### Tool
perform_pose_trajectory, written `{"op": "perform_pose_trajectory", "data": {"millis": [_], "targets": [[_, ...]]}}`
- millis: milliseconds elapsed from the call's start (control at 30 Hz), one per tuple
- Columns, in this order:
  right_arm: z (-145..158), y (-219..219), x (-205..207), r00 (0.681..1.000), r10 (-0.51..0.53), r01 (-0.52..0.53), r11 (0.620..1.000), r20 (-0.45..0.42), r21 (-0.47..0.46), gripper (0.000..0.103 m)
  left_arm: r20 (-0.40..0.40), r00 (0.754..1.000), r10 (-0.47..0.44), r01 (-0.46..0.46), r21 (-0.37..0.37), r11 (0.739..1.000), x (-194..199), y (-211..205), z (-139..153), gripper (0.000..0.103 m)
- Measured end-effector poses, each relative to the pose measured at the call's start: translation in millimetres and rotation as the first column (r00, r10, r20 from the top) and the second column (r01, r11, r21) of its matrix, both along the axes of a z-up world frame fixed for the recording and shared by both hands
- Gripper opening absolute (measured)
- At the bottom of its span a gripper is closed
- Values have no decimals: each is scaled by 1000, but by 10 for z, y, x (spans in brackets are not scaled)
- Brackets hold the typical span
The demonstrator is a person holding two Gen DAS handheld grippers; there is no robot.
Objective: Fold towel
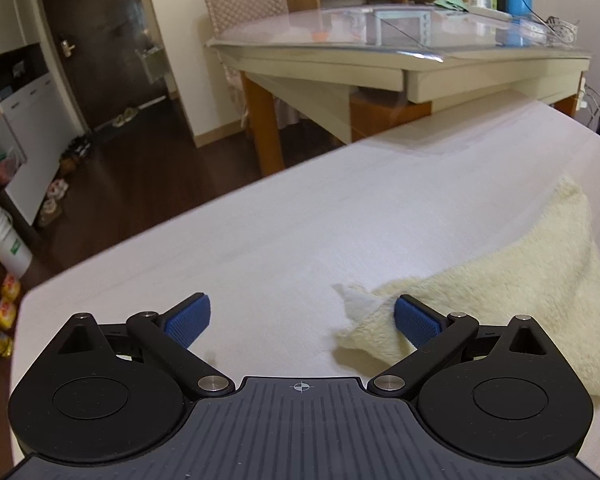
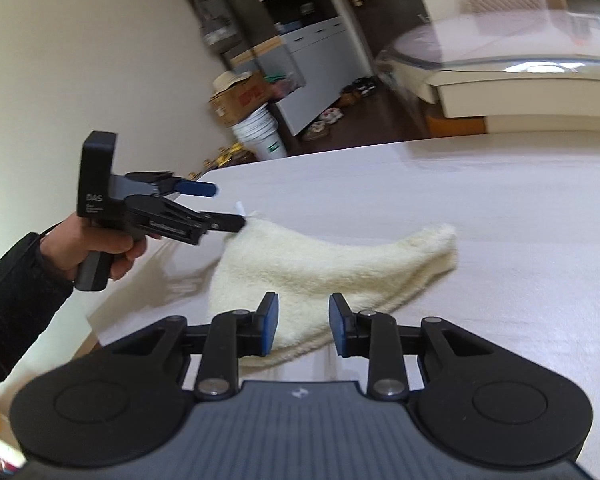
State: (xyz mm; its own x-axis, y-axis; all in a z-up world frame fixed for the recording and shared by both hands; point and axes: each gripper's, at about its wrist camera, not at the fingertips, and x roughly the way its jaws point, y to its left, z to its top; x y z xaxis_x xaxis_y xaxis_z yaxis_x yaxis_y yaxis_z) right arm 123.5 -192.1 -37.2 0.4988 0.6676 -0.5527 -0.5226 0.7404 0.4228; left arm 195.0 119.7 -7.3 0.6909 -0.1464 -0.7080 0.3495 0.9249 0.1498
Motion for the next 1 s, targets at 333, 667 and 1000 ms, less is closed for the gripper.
{"op": "perform_pose_trajectory", "data": {"millis": [333,667,1000], "targets": [[-48,-212,361,986,-158,160,986,-45,51,32,-23,998,65,-66,-84,994,150,225,-17,101],[-182,-132,579,966,-226,235,970,-130,59,34,-31,999,31,-34,-107,994,-13,309,84,101],[-199,-109,575,956,-261,269,962,-135,49,22,16,984,-179,180,-56,982,-962,-285,175,101]]}}
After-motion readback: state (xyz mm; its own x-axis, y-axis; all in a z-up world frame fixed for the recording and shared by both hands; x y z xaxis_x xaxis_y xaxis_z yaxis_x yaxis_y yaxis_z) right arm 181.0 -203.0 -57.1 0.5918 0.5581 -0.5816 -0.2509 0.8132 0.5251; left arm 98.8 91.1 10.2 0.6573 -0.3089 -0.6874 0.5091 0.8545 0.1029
